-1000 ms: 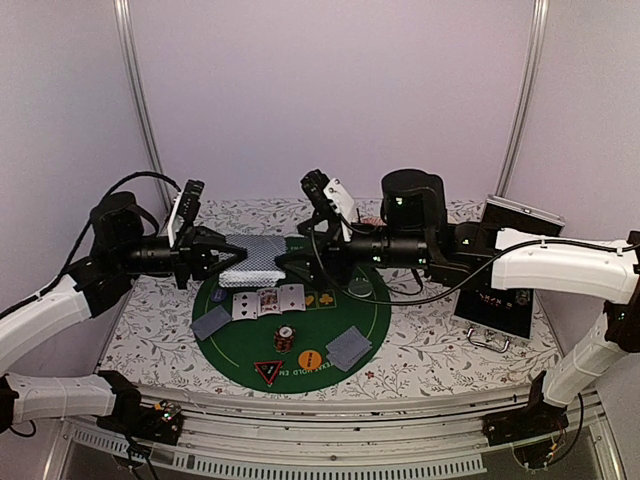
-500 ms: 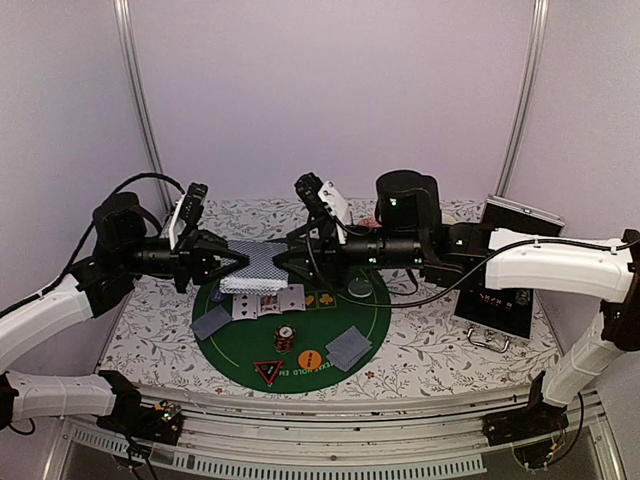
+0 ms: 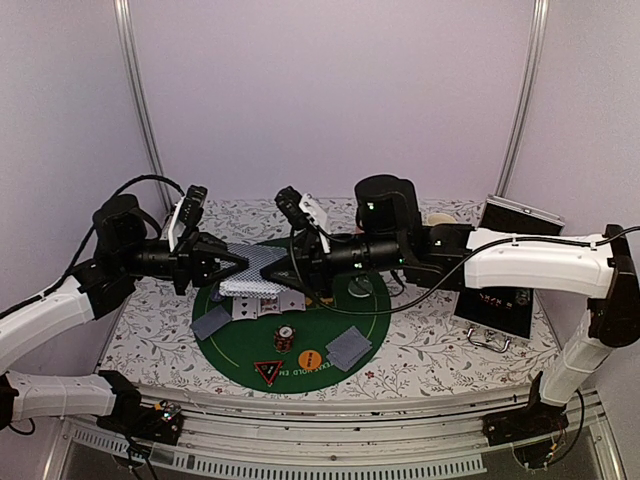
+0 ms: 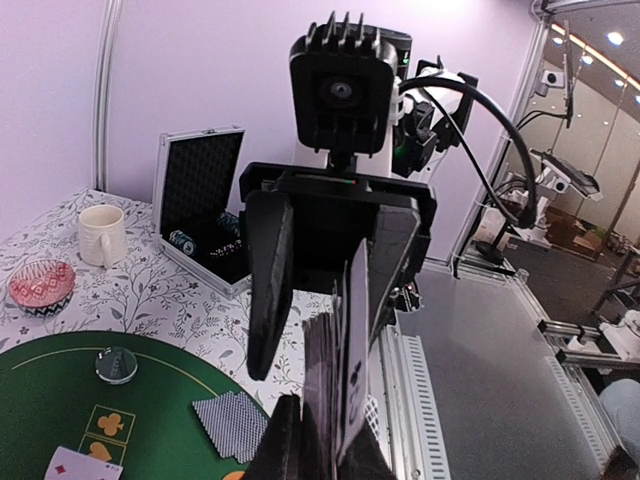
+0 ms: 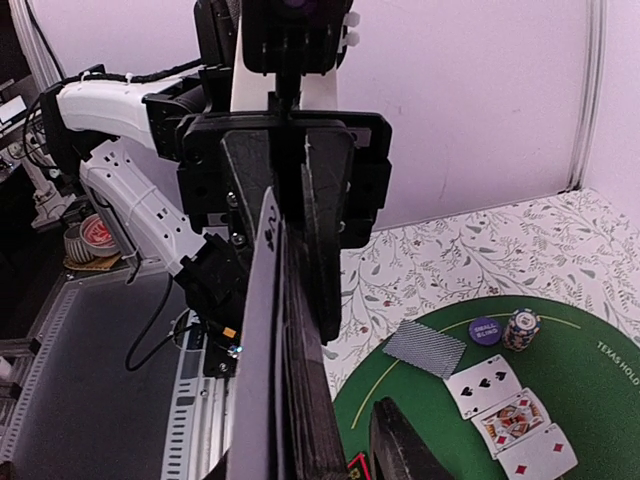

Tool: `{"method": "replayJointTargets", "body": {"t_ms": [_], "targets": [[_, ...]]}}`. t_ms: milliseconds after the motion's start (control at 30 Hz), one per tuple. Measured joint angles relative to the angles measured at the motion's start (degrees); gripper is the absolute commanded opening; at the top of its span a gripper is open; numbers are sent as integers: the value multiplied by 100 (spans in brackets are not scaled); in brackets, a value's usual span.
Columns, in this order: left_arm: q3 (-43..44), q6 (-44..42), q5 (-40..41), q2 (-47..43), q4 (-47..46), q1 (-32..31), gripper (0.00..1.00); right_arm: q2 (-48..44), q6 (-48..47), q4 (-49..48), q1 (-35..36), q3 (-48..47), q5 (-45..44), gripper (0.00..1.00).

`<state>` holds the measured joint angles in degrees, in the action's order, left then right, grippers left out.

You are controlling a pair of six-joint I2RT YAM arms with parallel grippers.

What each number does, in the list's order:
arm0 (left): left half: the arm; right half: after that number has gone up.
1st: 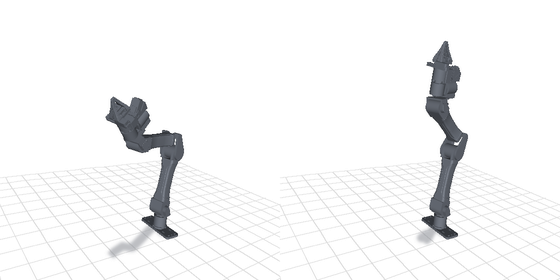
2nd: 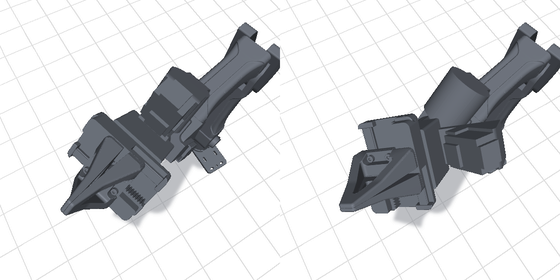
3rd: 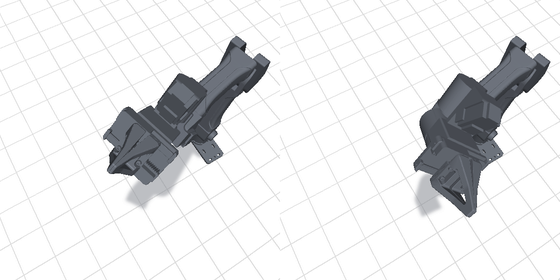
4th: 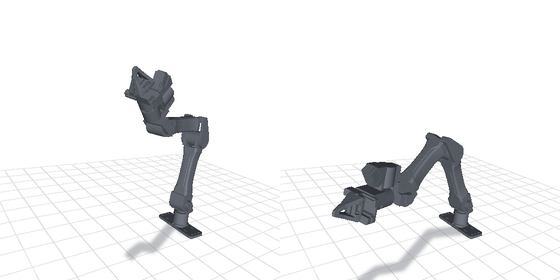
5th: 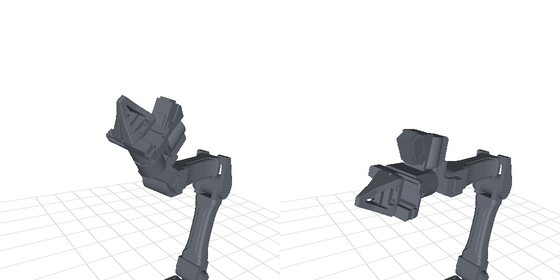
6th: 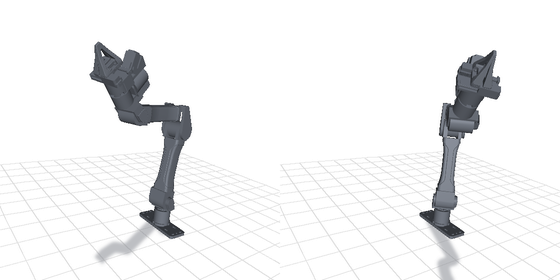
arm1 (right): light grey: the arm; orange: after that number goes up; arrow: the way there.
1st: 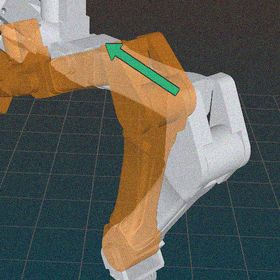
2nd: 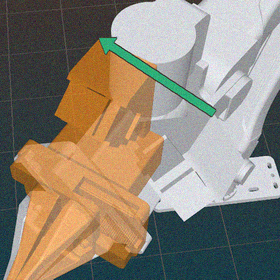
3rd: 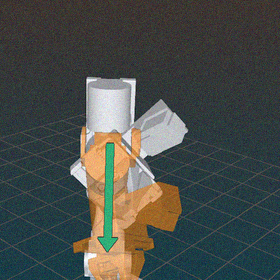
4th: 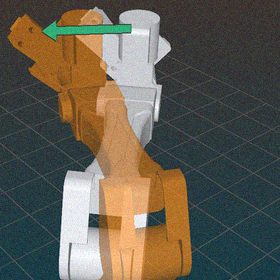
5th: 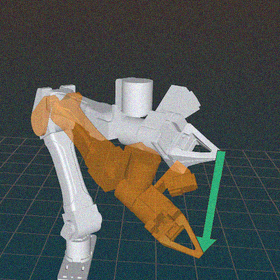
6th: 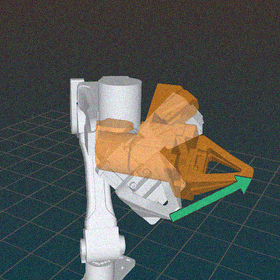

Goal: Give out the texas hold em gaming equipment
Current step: Pass from the left arm to the right

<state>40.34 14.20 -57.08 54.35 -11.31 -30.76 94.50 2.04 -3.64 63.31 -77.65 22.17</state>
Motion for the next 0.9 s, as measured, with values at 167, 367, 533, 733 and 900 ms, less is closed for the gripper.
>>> {"method": "replayJointTargets", "body": {"t_ms": [167, 367, 533, 733, 900], "targets": [[0, 0, -11, 0, -4, 0, 0, 52, 11, 26, 4, -74, 254, 3], [0, 35, -107, 4, -44, 0, 4, 52, -11, 136, -2, -136, 348, 2], [0, 74, -140, 59, -103, 0, 30, 50, -9, 186, -28, -149, 343, 2], [-61, 37, -212, 76, -175, -48, 43, -9, 22, 208, -81, -72, 302, 2], [-83, -59, -208, 76, -146, -118, 47, -197, 87, 175, -127, 81, 302, 2]]}}
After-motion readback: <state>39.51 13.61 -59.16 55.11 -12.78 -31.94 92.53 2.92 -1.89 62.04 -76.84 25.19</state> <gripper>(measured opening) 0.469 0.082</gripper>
